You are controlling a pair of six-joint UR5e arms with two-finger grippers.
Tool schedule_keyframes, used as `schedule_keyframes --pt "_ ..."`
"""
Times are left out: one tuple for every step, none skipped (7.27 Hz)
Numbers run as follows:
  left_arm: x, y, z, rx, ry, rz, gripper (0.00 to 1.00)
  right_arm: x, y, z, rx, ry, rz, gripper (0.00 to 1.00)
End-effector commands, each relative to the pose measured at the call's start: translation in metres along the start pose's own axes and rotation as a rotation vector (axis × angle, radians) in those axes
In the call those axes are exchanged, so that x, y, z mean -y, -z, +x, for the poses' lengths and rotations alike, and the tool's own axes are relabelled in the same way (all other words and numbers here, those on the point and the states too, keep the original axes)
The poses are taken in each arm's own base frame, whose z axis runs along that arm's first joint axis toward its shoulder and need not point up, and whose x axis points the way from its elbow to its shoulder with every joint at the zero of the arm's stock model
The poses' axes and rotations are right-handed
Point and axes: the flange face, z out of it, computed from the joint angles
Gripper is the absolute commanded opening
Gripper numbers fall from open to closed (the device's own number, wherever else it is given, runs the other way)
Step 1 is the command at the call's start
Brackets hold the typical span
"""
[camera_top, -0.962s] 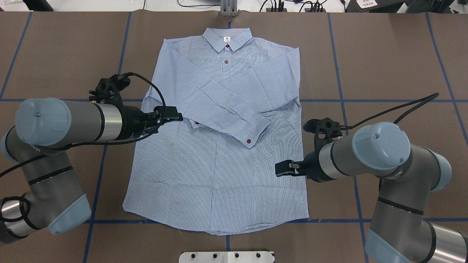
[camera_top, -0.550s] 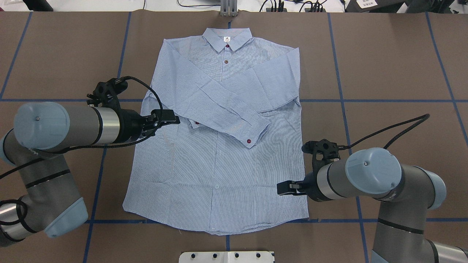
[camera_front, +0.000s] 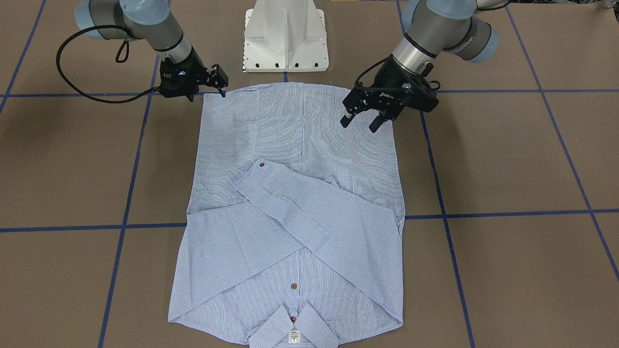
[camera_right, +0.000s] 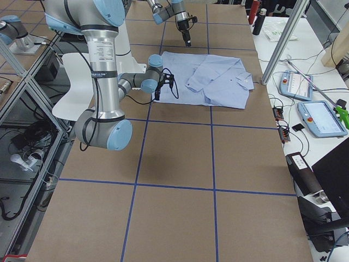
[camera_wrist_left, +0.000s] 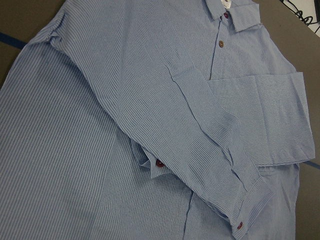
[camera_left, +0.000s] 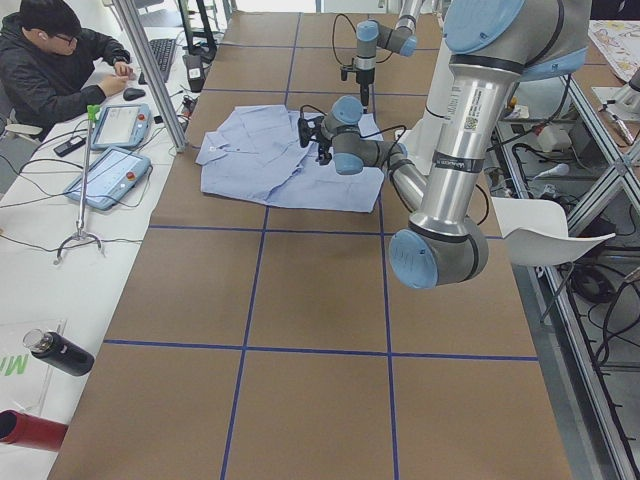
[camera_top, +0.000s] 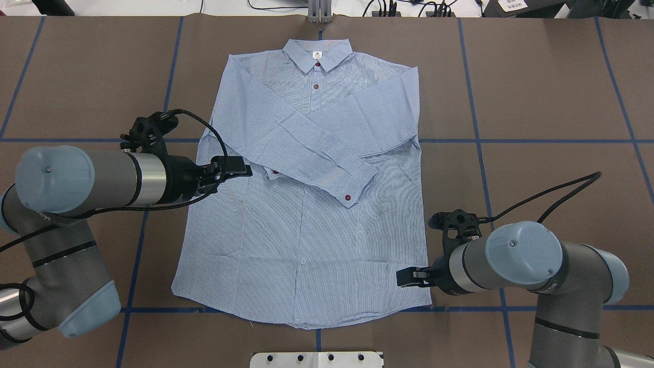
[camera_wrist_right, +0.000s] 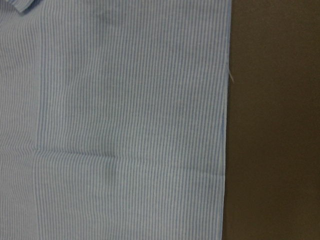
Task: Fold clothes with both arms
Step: 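Release the sleeve with the left gripper while the right gripper moves to the hem, then position the right gripper at the hem corner nearest it while the left gripper holds still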
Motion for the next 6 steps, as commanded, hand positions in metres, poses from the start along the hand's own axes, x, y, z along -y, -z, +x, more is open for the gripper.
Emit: schedule_keyframes --pt "-0.001 0.004 0.004 -0.009 -0.002 -0.001 0.99 -0.003 -0.003 0.001 -0.008 0.002 -0.007 1.00" --pt "-0.002 0.007 0.006 -0.015 -0.003 -0.002 0.99 -0.004 -0.004 0.001 -0.009 0.003 -0.011 1.00" --pt "-0.003 0.009 0.008 -0.019 -0.004 -0.004 0.99 -0.005 -0.006 0.002 -0.020 0.001 -0.015 1.00" --pt "-0.003 0.008 0.010 -0.021 -0.004 -0.007 0.99 -0.007 -0.008 0.003 -0.028 0.001 -0.020 1.00" --pt "-0.003 0.010 0.012 -0.027 -0.006 -0.009 0.99 -0.010 -0.011 0.003 -0.042 0.001 -0.028 1.00" --pt "-0.004 0.011 0.013 -0.030 -0.006 -0.009 0.99 -0.015 -0.017 0.004 -0.067 0.001 -0.042 1.00"
